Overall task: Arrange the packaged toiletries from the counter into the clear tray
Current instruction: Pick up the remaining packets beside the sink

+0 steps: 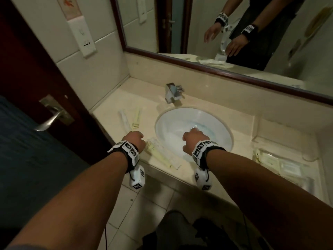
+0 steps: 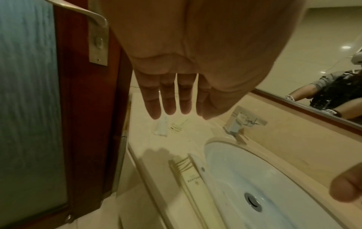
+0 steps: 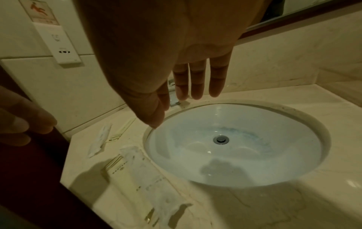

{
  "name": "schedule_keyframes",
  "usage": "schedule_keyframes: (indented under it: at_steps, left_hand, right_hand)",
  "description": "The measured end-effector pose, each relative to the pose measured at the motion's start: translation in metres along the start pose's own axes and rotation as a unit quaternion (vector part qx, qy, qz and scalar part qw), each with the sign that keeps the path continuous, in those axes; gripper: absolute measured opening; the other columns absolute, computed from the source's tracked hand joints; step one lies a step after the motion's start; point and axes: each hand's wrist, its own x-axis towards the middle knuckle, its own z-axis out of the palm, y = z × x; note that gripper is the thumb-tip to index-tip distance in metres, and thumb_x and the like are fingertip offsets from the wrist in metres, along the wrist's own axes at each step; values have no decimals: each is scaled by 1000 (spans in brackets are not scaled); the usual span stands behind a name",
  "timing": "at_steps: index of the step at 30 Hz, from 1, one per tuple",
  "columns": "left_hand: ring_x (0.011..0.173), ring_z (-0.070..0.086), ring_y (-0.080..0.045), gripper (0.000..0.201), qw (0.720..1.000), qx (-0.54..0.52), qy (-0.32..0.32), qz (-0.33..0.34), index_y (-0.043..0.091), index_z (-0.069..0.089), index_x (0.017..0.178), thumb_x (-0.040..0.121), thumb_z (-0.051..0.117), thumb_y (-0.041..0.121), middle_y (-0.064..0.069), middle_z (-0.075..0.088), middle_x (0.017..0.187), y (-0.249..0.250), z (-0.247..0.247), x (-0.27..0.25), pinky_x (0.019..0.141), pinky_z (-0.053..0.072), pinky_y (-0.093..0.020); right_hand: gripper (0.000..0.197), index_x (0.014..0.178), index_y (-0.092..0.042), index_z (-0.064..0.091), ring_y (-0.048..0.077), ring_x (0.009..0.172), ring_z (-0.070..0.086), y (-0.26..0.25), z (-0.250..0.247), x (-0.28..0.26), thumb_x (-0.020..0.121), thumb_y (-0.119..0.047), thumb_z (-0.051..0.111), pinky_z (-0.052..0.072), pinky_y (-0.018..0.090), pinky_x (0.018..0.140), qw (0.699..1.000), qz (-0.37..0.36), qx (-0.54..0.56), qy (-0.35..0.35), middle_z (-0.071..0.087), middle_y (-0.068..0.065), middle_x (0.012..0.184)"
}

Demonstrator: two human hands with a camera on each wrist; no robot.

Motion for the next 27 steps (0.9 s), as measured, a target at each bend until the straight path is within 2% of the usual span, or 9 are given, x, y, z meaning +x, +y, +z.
schedule_keyframes:
  at_steps: [2,5,11,19,27]
  left_hand:
    - [131,48,-27,43,1000,-8,-3,-9,18,54,139,96,52,24,-6,47,147,-10,1,-2,106,41,-35]
    - [131,49,-27,43,1000,-12,-9,-17,17,53,139,97,53,27,-7,48,147,-20,2,-3,106,41,-34]
    - [125,53,-27,40,998,-14,-38,-42,16,54,136,97,50,23,-9,50,143,-28,11,1,100,46,-32]
    - [127,51,-26,46,995,-21,-43,-89,19,50,141,95,51,23,-7,47,145,-33,-6,29,102,45,-32]
    - [130,49,-26,50,991,-26,-57,-119,19,46,144,95,50,26,-7,44,147,-38,2,55,100,44,-30]
  right_hand:
    - [42,128,-20,55,31,111,55,-11,3,1,87,-31,58,53,45,90,1000,-6,-9,-3,42,10,131]
    - [39,125,-20,55,30,107,55,-21,6,9,88,-31,57,53,44,87,999,-24,-20,-5,44,9,127]
    - [39,125,-24,55,27,110,51,-39,14,35,87,-33,57,51,41,89,995,-74,-50,-31,46,6,124]
    - [44,132,-24,51,27,116,53,-70,8,96,90,-37,56,48,39,93,985,-161,-26,-59,48,6,129]
    - [45,133,-27,50,27,114,57,-76,2,144,91,-40,58,50,40,94,980,-182,1,-77,49,4,130]
